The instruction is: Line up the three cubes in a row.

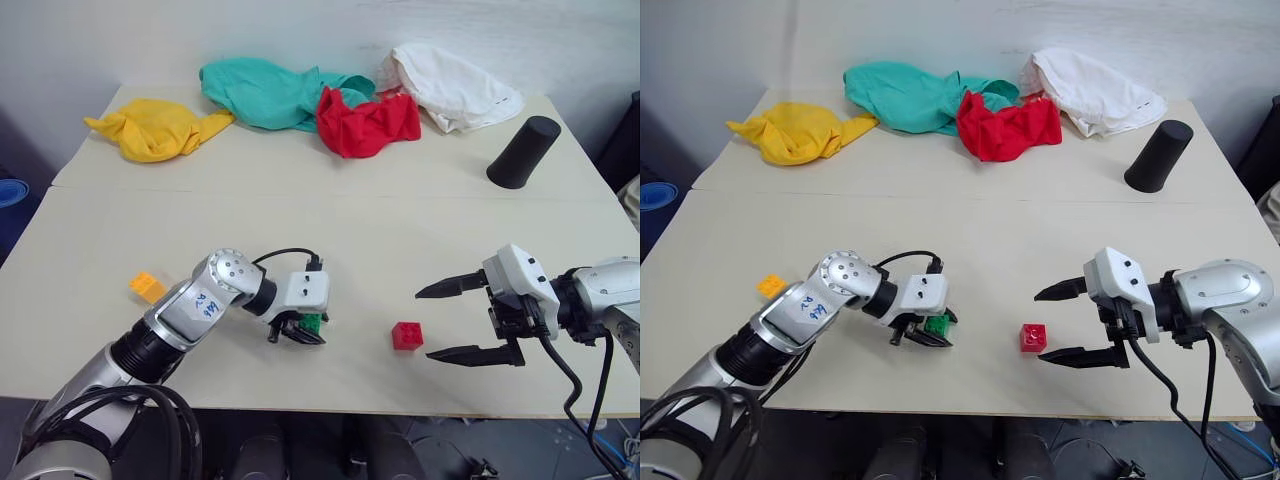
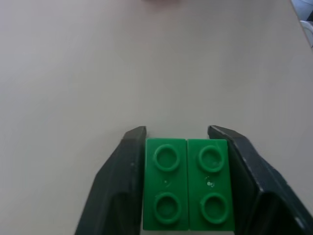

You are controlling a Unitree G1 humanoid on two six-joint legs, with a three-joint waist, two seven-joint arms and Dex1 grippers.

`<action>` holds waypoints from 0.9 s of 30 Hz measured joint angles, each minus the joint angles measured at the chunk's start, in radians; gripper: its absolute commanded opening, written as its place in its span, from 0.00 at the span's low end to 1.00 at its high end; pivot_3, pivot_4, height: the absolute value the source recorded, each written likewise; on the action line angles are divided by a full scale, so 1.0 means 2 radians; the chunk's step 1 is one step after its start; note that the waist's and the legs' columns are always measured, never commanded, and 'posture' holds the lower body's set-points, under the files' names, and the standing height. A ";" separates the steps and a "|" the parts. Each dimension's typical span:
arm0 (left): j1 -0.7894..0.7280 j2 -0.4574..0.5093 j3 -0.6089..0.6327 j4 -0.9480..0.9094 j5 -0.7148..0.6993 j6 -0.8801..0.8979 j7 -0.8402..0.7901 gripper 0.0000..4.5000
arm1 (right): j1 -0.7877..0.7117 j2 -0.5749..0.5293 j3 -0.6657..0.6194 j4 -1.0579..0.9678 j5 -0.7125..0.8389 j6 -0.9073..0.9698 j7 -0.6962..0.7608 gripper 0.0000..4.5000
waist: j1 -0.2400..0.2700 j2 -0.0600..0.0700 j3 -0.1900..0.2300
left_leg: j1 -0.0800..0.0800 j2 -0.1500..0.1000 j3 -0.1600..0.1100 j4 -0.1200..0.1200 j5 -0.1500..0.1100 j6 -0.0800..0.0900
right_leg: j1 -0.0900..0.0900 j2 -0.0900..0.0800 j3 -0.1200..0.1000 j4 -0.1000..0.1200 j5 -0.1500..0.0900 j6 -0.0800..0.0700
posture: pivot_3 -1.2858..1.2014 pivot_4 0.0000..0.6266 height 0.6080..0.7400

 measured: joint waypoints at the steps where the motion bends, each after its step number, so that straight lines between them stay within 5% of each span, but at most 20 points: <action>1: 0.000 0.000 0.002 -0.001 0.000 0.005 0.000 0.76 | 0.000 0.000 0.000 0.000 0.000 0.000 0.000 1.00 | 0.000 0.000 0.000 | 0.000 0.000 0.000 0.000 0.000 0.000 | 0.000 0.000 0.000 0.000 0.000 0.000 | 0.52 0.24 1.00; 5: 0.009 0.015 0.034 -0.020 -0.020 0.035 -0.007 0.99 | -0.005 0.001 0.003 0.001 0.000 -0.001 0.001 1.00 | -0.003 0.000 0.000 | 0.000 0.000 0.000 0.000 0.000 0.000 | 0.000 0.000 0.000 0.000 0.000 0.000 | 0.52 0.24 1.00; 10: 0.015 0.072 0.101 -0.064 -0.069 0.079 -0.031 0.99 | -0.032 0.008 0.014 0.020 -0.003 -0.007 0.010 1.00 | -0.009 0.000 0.000 | 0.000 0.001 0.000 0.000 0.000 0.000 | 0.000 0.000 0.000 0.000 0.000 0.000 | 0.52 0.24 1.00; 15: 0.055 0.167 0.250 -0.101 -0.139 0.118 -0.056 0.99 | -0.076 0.029 0.040 0.059 -0.010 -0.012 0.024 1.00 | -0.012 0.000 0.000 | 0.000 0.001 0.000 -0.001 0.000 -0.001 | 0.000 0.000 0.000 0.000 0.000 -0.001 | 0.52 0.24 1.00; 19: 0.188 0.204 0.418 -0.093 -0.150 0.152 -0.037 0.99 | -0.119 0.047 0.045 0.078 0.004 -0.005 0.034 1.00 | -0.019 0.000 0.000 | 0.000 0.001 0.000 -0.001 0.000 -0.001 | -0.001 0.000 0.000 0.000 0.000 -0.001 | 0.52 0.24 1.00; 22: 0.342 0.180 0.580 -0.082 -0.097 0.135 0.008 0.99 | -0.150 0.063 0.055 0.097 0.008 0.003 0.040 1.00 | -0.023 0.000 0.000 | 0.001 0.001 0.000 -0.002 0.000 -0.001 | -0.001 0.000 0.000 0.000 0.000 -0.001 | 0.52 0.24 1.00; 27: 0.469 0.123 0.691 -0.086 -0.068 0.103 0.039 0.99 | -0.171 0.082 0.077 0.118 0.005 0.003 0.052 1.00 | -0.018 -0.001 0.000 | 0.000 0.000 0.000 -0.002 -0.001 0.000 | -0.001 -0.003 -0.001 0.000 -0.001 -0.001 | 0.52 0.24 1.00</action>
